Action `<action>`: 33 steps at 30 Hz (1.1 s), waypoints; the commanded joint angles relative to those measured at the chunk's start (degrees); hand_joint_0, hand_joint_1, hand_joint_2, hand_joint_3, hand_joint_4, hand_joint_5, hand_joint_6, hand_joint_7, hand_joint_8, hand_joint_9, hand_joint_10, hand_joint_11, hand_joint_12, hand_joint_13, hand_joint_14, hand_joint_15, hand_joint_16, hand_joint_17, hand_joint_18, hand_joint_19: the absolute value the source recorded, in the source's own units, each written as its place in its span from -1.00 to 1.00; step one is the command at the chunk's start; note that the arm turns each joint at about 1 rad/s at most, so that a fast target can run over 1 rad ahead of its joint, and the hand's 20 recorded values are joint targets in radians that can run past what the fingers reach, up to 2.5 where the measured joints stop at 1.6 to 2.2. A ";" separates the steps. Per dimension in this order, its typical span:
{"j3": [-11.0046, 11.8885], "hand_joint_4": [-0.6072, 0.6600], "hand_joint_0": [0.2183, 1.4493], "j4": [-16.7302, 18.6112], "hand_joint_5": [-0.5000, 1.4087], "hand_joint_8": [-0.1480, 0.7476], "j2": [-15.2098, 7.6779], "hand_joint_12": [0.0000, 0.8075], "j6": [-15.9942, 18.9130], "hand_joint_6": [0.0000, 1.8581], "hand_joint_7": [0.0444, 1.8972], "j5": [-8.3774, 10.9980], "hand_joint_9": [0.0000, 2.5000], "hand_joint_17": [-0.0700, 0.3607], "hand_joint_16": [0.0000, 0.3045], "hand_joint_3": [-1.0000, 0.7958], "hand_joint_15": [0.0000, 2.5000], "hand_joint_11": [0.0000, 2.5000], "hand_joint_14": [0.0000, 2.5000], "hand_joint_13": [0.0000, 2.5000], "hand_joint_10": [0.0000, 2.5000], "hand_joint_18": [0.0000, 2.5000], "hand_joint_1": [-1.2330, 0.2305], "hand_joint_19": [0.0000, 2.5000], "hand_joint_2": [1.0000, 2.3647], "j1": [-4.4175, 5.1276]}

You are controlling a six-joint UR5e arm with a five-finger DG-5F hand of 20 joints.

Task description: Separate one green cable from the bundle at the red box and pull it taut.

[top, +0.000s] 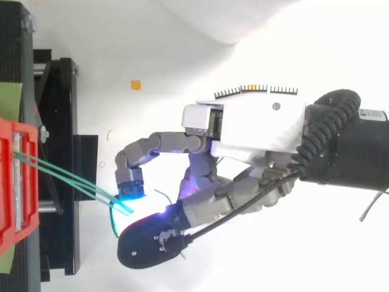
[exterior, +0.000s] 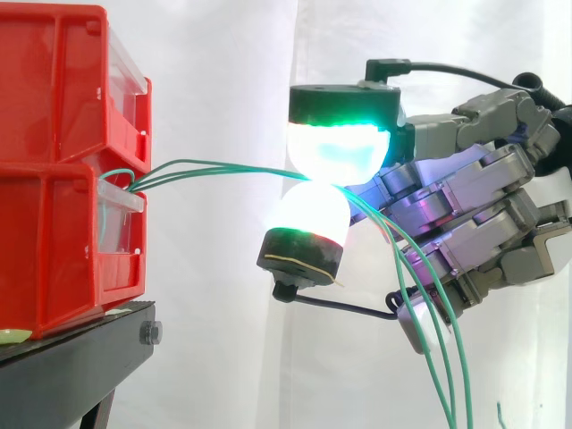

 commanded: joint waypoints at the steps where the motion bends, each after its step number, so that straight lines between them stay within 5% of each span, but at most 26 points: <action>1: 0.50 0.03 -0.23 -1.01 -0.33 -0.33 0.06 -0.38 -0.17 -0.46 0.47 -0.07 0.89 -0.10 -0.64 -0.05 -0.23 0.36 1.00 0.12 0.14 -0.12 -0.43 -0.64 -0.97 0.01; 8: 0.94 0.16 -0.29 -4.70 -0.33 -0.27 0.06 -0.34 -0.26 -0.46 0.51 -0.42 0.85 -0.06 -0.61 -0.13 -0.24 0.32 1.00 0.12 0.28 -0.11 -0.53 -0.67 -0.98 -0.17; 11: 0.94 0.17 -0.37 -5.32 -0.34 -0.28 0.06 -0.37 -0.26 -0.43 0.42 -0.42 0.82 -0.11 -0.64 -0.36 -0.22 0.24 1.00 0.10 0.40 -0.14 -0.46 -0.58 -0.99 -0.25; 13: 0.94 0.18 -0.47 -5.32 -0.34 -0.29 0.06 -0.37 -0.35 -0.44 0.44 -0.24 0.83 -0.08 -0.62 -0.44 -0.24 0.24 1.00 0.11 0.38 -0.12 -0.32 -0.64 -1.00 -0.25; 16: 0.94 0.21 -0.68 -5.32 -0.32 -0.27 0.06 -0.26 -0.35 -0.46 0.47 -0.24 0.92 0.12 -0.50 -0.44 -0.27 0.34 1.00 0.20 0.18 -0.02 0.16 -0.87 -1.00 -0.25; 19: 0.94 0.16 -0.66 -5.32 -0.32 -0.29 0.06 -0.29 -0.35 -0.46 0.44 -0.24 0.92 0.09 -0.52 -0.44 -0.29 0.33 1.00 0.19 0.20 -0.04 0.47 -0.88 -1.00 -0.25; 24: 0.94 0.07 -0.44 -5.32 -0.32 -0.39 0.06 -0.40 -0.35 -0.46 0.42 -0.15 0.84 -0.12 -0.65 -0.44 -0.24 0.21 1.00 0.11 0.43 -0.15 0.30 -0.66 -1.00 -0.25; 29: 1.03 0.03 -0.23 -5.23 -0.32 -0.41 0.06 -0.41 -0.35 -0.46 0.40 -0.15 0.85 -0.14 -0.66 -0.44 -0.25 0.20 1.00 0.11 0.43 -0.15 -0.10 -0.62 -1.00 -0.25; 33: 1.03 0.01 -0.17 -5.32 -0.32 -0.41 0.06 -0.43 -0.35 -0.46 0.40 -0.33 0.86 -0.14 -0.67 -0.42 -0.24 0.20 1.00 0.11 0.40 -0.15 -0.20 -0.60 -1.00 -0.25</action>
